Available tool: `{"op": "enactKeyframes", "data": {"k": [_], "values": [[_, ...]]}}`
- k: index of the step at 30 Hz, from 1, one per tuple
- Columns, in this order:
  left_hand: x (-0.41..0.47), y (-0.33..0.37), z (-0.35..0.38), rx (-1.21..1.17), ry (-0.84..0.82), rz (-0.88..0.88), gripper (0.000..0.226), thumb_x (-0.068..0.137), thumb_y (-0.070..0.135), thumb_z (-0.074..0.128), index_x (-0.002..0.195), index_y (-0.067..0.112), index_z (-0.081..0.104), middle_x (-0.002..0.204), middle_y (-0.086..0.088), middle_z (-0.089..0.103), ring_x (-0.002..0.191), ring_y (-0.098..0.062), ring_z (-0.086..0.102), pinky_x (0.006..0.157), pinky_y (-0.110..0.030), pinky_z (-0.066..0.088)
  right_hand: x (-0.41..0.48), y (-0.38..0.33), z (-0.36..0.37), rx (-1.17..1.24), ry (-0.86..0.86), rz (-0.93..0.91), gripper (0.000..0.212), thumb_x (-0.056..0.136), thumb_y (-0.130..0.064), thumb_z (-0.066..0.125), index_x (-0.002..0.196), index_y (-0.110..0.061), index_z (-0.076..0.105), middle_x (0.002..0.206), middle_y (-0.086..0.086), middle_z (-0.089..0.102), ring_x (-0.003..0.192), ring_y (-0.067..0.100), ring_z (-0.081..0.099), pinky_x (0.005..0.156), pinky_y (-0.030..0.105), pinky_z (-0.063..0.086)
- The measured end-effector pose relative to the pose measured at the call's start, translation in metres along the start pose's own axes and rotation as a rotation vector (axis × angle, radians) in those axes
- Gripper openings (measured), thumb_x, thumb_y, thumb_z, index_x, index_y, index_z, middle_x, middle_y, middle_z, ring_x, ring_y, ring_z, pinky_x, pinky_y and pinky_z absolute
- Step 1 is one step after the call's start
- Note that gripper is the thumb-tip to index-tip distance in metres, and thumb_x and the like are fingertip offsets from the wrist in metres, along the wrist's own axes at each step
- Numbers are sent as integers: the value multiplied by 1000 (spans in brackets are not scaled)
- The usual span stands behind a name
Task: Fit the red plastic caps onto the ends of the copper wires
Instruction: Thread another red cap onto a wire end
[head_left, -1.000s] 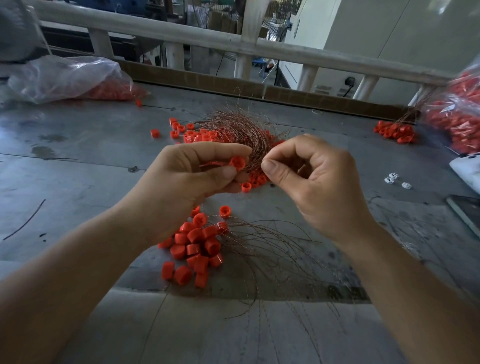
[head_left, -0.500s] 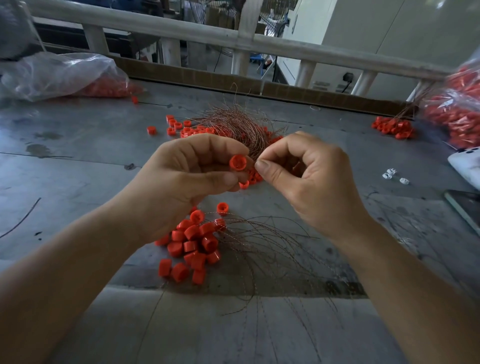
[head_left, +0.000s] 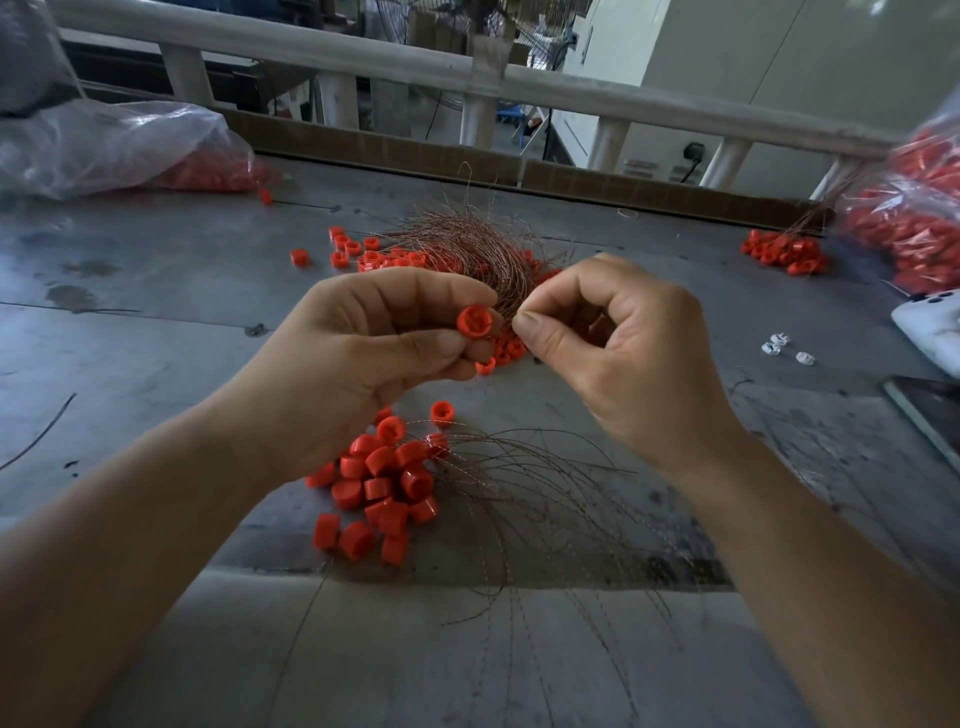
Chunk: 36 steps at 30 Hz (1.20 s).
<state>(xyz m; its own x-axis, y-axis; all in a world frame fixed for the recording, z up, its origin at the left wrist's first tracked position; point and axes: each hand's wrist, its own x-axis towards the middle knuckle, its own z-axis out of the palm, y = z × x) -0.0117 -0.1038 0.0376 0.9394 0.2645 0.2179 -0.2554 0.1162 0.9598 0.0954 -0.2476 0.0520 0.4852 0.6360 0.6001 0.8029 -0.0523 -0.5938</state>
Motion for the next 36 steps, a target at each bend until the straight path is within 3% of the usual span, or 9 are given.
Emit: {"op": "enactKeyframes", "data": {"k": [4, 7, 16, 24, 28, 33, 36], "values": [[0, 1, 0, 10, 1, 5, 23, 65, 5, 67, 85, 14, 74, 80, -4, 72, 73, -11, 68, 64, -15, 52, 0, 0, 0, -17, -1, 2, 8, 78, -8, 69, 73, -13, 64, 71, -9, 56, 66, 6, 53, 58, 11, 42], [-1, 1, 2, 25, 20, 9, 27, 65, 4, 58, 84, 13, 74, 78, -4, 72, 71, -10, 67, 63, -15, 52, 0, 1, 1, -26, -6, 3, 7, 78, -8, 69, 73, -12, 65, 71, -8, 57, 66, 6, 53, 58, 11, 42], [0, 0, 1, 86, 41, 18, 28, 65, 8, 58, 87, 17, 74, 78, -2, 72, 73, -10, 68, 64, -14, 51, 0, 2, 1, -36, -12, 3, 8, 78, -9, 69, 73, -13, 65, 72, -8, 57, 65, 4, 53, 59, 11, 41], [0, 2, 1, -29, 44, 43, 30, 65, 1, 56, 89, 10, 71, 79, -3, 73, 71, -10, 69, 63, -15, 53, 1, 0, 2, 57, -96, 79, 18, 80, -6, 66, 74, -22, 62, 74, -8, 61, 67, 4, 56, 59, 11, 44], [-1, 3, 2, -87, 30, 54, 26, 59, 9, 63, 82, 13, 75, 80, -4, 73, 70, -10, 69, 62, -16, 53, -1, -2, 5, 142, -173, 130, 19, 80, -6, 67, 73, -24, 64, 72, -6, 65, 65, 11, 60, 58, 17, 49], [-1, 0, 4, -114, -20, 9, 27, 56, 11, 66, 81, 13, 76, 79, -6, 73, 69, -11, 69, 61, -16, 53, -5, -1, 13, 201, -278, 128, 25, 80, -6, 66, 68, -27, 61, 56, -15, 55, 51, -1, 50, 50, 11, 38], [0, 0, 3, -139, -13, 2, 27, 57, 11, 65, 81, 11, 75, 77, -6, 73, 69, -11, 69, 61, -16, 53, -2, 0, 10, 206, -271, 135, 21, 79, -8, 68, 73, -27, 64, 61, -15, 61, 57, -3, 56, 55, 11, 43]]}}
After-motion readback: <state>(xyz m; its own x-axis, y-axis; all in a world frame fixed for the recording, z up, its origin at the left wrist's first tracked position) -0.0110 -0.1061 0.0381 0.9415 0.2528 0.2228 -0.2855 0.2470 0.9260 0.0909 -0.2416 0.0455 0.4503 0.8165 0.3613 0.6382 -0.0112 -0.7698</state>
